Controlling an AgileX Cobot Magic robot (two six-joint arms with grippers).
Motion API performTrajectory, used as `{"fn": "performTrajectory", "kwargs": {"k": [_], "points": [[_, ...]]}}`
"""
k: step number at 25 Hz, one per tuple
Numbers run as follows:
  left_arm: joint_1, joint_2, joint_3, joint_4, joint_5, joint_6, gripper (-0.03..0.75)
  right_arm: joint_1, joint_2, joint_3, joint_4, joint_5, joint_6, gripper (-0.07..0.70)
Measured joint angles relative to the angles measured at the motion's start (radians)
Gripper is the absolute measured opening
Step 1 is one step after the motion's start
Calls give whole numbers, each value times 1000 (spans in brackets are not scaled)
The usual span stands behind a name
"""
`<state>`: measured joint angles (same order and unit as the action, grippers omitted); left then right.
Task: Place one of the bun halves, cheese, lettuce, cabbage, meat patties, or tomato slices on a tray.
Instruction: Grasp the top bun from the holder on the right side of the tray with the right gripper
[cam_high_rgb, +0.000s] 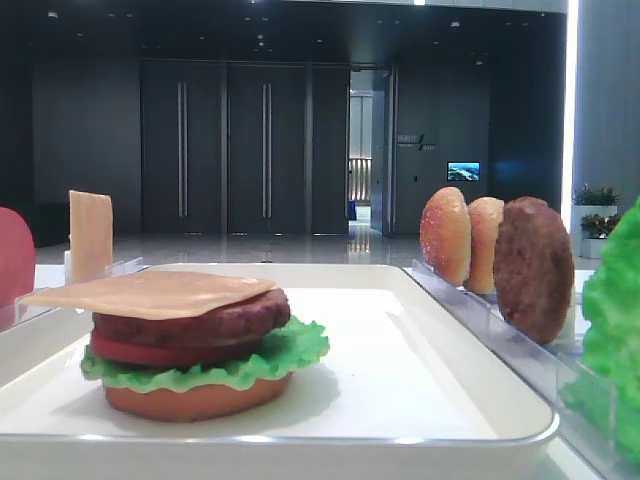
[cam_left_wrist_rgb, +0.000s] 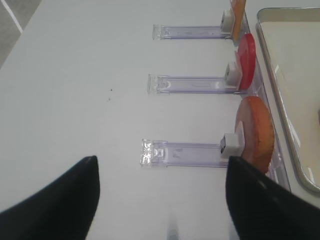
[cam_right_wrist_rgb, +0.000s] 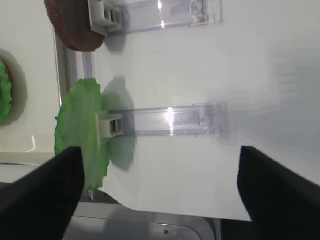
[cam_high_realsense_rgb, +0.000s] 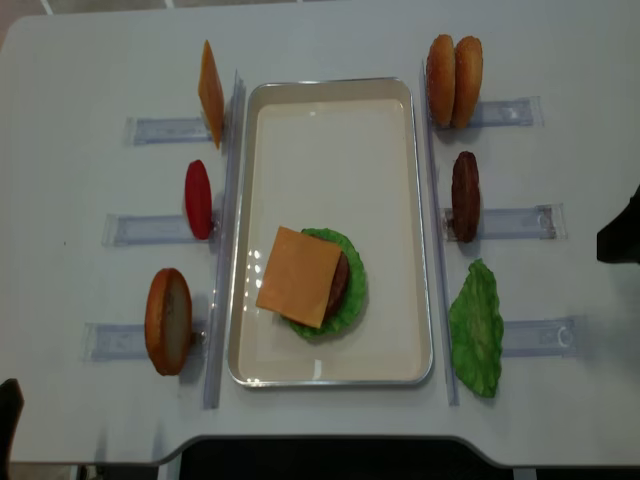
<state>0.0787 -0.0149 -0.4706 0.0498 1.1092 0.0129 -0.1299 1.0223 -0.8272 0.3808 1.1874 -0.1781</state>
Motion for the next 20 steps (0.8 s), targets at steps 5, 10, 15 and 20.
{"fn": "performTrajectory", "kwargs": {"k": [5, 10, 15, 20], "points": [[0, 0, 0, 0, 0, 0, 597, 0, 152, -132, -51, 1, -3, 591], [0, 0, 0, 0, 0, 0, 597, 0, 288, -253, -80, 1, -6, 591], [0, 0, 0, 0, 0, 0, 597, 14, 434, -373, -117, 1, -7, 591], [0, 0, 0, 0, 0, 0, 597, 43, 576, -518, -158, 27, -7, 591]]}}
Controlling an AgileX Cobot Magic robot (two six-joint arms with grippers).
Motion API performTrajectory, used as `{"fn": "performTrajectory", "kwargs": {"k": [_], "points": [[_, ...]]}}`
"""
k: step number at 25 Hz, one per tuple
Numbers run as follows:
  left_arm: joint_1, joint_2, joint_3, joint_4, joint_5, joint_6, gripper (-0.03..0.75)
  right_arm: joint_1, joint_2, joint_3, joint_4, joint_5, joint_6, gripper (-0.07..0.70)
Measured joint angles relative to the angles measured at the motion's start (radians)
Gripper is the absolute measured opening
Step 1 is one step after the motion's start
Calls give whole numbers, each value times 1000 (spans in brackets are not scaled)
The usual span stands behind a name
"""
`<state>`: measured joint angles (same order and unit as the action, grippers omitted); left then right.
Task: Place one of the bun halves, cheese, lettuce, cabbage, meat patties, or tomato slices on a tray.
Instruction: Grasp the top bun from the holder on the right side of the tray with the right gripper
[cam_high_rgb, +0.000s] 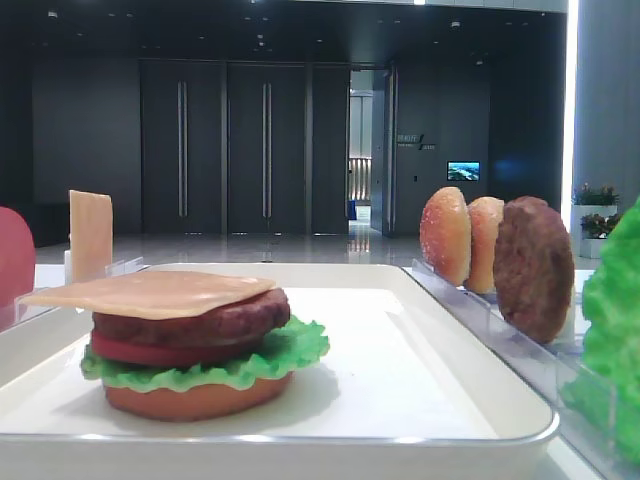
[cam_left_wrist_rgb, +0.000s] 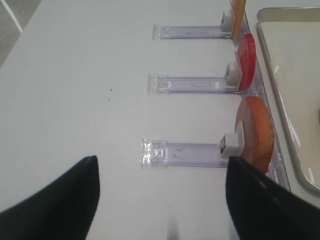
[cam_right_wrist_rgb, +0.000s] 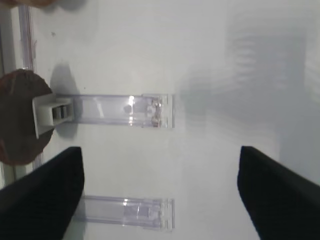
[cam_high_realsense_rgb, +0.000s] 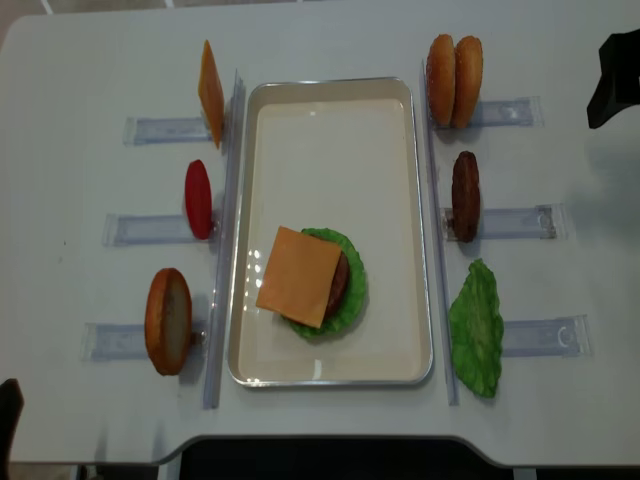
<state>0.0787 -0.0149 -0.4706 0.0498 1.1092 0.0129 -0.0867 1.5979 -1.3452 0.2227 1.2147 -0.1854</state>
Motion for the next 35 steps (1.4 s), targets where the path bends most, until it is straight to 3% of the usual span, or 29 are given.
{"fn": "performTrajectory", "kwargs": {"k": [10, 15, 27, 35], "points": [[0, 0, 0, 0, 0, 0, 597, 7, 205, -277, -3, 4, 14, 591], [0, 0, 0, 0, 0, 0, 597, 24, 290, -363, -1, 4, 23, 591], [0, 0, 0, 0, 0, 0, 597, 40, 312, -379, 30, -4, 40, 588], [0, 0, 0, 0, 0, 0, 597, 190, 312, -379, -13, -18, 191, 584]]}}
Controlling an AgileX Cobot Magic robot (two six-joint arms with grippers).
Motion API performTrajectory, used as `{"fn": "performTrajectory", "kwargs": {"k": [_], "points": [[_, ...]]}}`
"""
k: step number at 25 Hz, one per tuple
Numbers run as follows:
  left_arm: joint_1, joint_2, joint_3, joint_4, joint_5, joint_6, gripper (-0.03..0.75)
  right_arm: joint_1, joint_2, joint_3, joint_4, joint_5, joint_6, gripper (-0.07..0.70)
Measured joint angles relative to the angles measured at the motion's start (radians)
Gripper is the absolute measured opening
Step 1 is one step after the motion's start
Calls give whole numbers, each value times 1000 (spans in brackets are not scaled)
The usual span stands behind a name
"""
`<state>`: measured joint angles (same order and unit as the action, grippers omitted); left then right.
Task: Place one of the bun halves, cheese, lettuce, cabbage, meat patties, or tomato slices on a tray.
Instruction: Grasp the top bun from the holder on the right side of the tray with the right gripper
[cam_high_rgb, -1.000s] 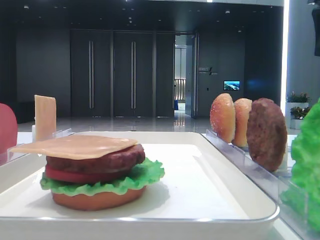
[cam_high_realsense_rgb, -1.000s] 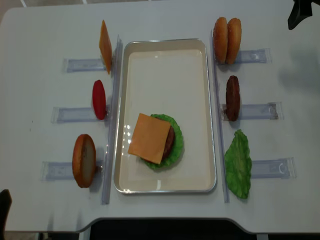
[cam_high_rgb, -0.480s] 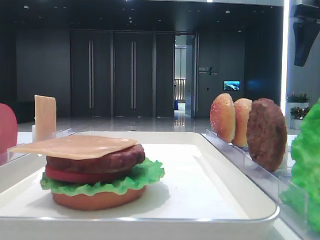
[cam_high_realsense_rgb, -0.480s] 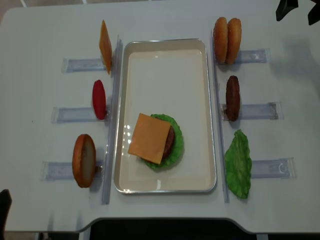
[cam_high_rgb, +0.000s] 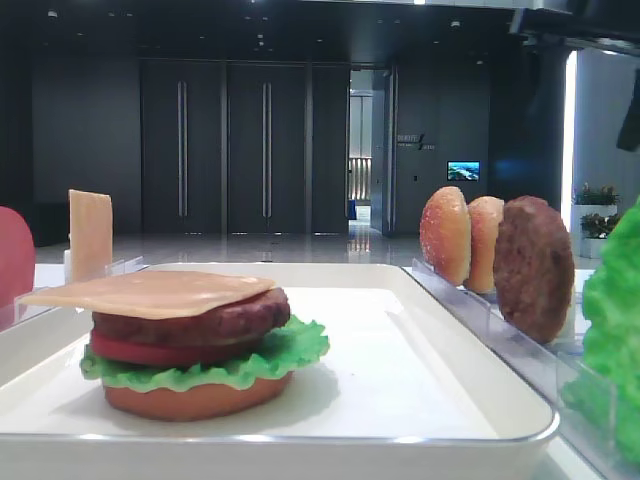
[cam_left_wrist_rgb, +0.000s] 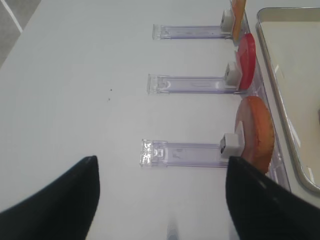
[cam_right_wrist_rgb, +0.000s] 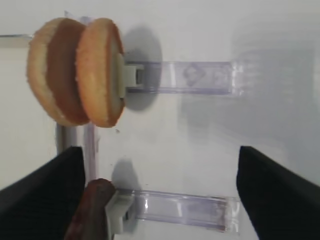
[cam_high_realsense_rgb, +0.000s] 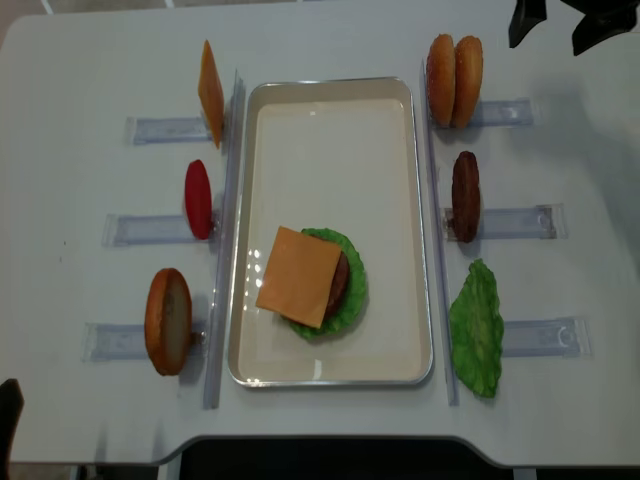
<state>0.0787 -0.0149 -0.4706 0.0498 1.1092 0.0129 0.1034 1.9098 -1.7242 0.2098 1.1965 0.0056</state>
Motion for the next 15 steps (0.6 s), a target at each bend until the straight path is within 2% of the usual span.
{"fn": "performTrajectory", "kwargs": {"k": [9, 15], "points": [[0, 0, 0, 0, 0, 0, 597, 174, 0, 0, -12, -78, 193, 584], [0, 0, 0, 0, 0, 0, 597, 251, 0, 0, -6, -146, 253, 583]]}}
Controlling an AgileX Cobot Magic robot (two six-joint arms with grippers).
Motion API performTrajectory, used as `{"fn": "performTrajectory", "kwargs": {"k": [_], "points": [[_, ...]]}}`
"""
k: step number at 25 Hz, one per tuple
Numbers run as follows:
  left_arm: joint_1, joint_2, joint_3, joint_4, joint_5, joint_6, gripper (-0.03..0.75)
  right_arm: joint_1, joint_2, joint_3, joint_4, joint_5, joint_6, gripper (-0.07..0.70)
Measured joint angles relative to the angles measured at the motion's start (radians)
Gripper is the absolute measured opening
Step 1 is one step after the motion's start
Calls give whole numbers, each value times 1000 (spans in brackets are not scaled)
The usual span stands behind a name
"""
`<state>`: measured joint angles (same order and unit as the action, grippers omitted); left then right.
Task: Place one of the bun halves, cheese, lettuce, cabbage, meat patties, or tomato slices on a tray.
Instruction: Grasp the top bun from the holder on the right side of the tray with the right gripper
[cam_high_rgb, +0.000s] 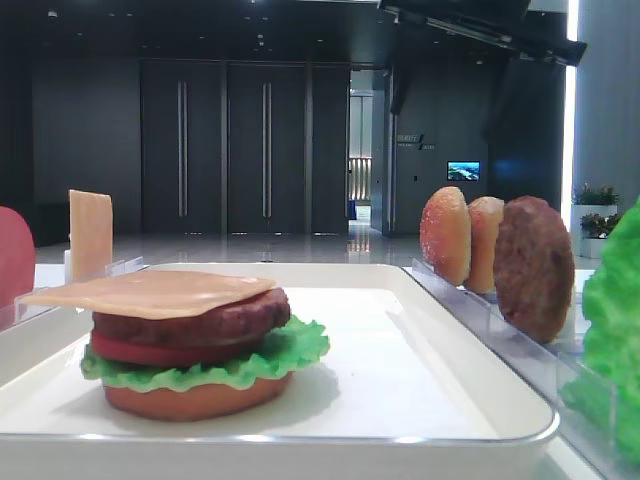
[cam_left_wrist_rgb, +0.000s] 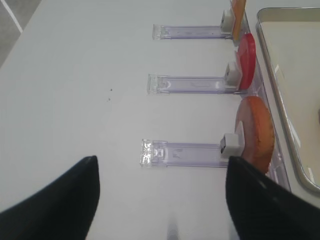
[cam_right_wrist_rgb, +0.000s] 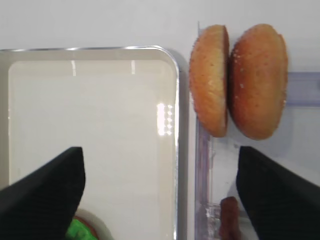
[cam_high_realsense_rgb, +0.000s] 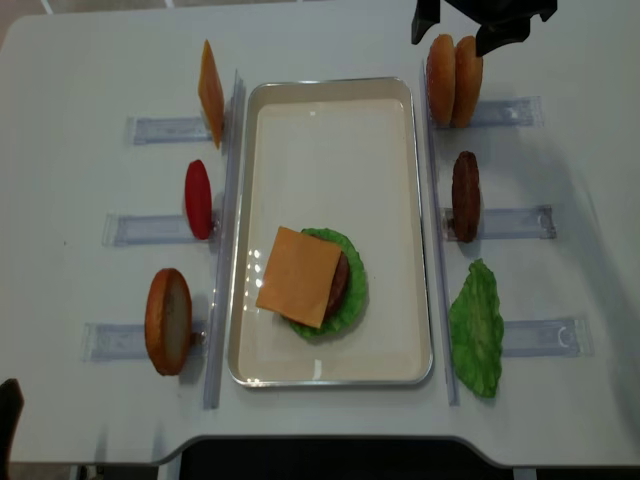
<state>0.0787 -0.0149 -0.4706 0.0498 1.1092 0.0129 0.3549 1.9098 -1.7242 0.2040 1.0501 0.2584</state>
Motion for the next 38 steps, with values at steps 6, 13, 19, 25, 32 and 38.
{"fn": "performTrajectory", "kwargs": {"k": [6, 13, 19, 25, 32, 38], "points": [[0, 0, 0, 0, 0, 0, 597, 34, 0, 0, 2, -54, 16, 582], [0, 0, 0, 0, 0, 0, 597, 34, 25, 0, 0, -69, 19, 582], [0, 0, 0, 0, 0, 0, 597, 34, 59, 0, 0, -86, 4, 582], [0, 0, 0, 0, 0, 0, 597, 33, 77, 0, -36, -96, -4, 582], [0, 0, 0, 0, 0, 0, 597, 33, 88, 0, -66, -117, -4, 581], [0, 0, 0, 0, 0, 0, 597, 29, 88, 0, -87, -132, -5, 581]]}}
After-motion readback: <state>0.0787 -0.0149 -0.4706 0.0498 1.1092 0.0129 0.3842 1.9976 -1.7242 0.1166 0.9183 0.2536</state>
